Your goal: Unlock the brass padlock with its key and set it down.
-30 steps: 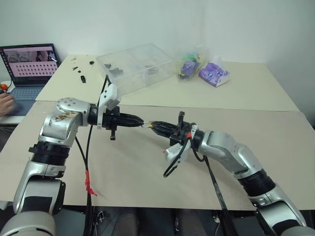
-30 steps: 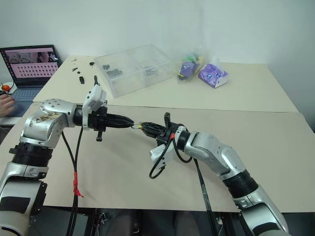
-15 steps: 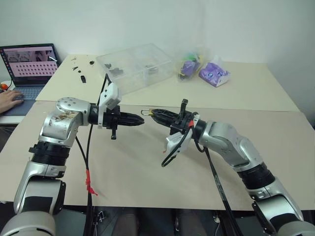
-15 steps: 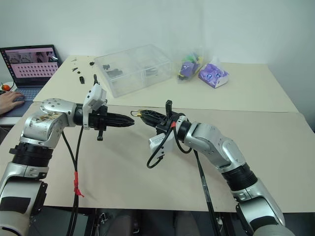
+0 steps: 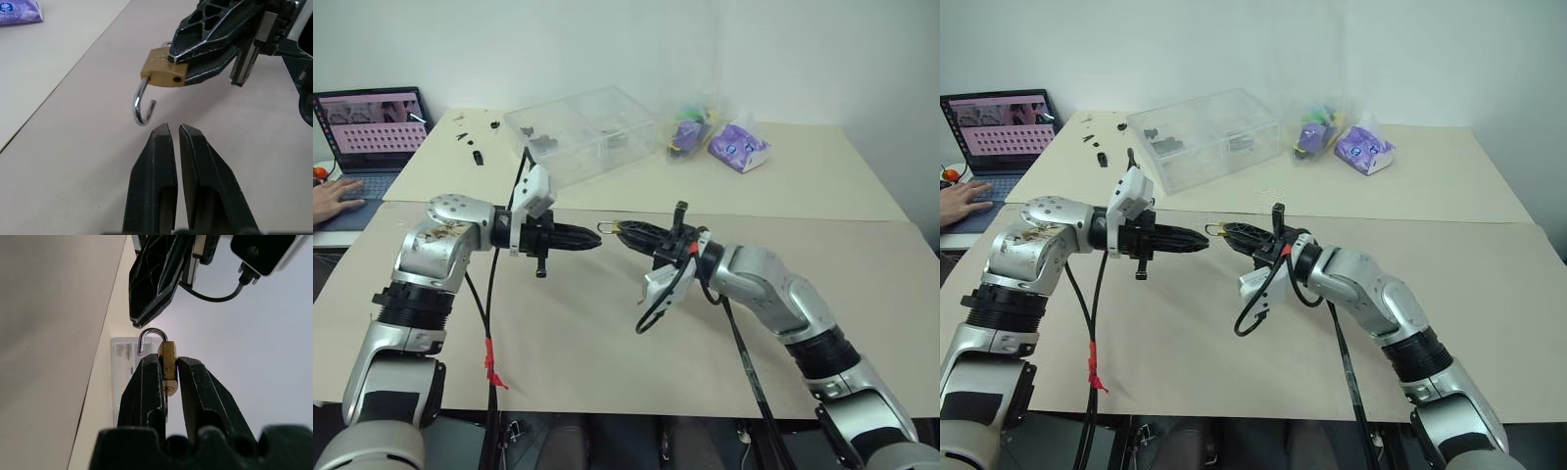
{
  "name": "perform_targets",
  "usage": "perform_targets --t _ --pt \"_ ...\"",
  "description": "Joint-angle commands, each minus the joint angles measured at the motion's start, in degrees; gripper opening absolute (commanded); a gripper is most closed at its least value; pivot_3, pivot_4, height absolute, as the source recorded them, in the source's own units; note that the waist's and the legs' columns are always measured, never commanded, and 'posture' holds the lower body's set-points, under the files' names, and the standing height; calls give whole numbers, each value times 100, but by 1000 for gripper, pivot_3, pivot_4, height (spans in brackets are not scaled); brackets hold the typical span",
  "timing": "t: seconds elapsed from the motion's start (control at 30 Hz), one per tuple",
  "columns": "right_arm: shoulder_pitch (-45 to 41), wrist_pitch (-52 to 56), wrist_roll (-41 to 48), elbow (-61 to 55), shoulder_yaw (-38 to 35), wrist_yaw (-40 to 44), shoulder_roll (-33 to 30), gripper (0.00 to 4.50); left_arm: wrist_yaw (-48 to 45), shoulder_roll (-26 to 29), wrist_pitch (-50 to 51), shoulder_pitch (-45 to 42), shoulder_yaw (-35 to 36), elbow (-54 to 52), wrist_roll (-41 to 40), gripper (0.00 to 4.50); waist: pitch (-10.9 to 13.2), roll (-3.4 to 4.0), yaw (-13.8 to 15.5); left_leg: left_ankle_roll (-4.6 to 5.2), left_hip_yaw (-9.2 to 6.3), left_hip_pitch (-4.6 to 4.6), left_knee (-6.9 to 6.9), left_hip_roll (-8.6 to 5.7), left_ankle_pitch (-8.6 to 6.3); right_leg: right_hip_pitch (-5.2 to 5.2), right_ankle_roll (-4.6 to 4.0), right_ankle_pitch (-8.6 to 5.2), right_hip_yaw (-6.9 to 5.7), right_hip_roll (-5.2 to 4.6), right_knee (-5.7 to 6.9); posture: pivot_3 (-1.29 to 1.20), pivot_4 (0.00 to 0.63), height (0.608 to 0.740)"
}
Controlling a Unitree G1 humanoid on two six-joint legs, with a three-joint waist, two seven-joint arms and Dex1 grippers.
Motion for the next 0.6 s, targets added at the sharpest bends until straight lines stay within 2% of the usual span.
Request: perform_targets --t 0.03,0.6 --pt "39 139 249 -453 -80 145 69 81 17 -4 -116 -156 83 -62 16 340 0 0 1 0 0 0 0 0 0 0 0 0 0 0 0 0 150 726" --pt "375 329 404 -826 -83 507 77 81 28 -93 -145 -184 94 -22 50 340 0 0 3 0 0 0 0 0 0 0 1 0 -1 0 0 0 150 726"
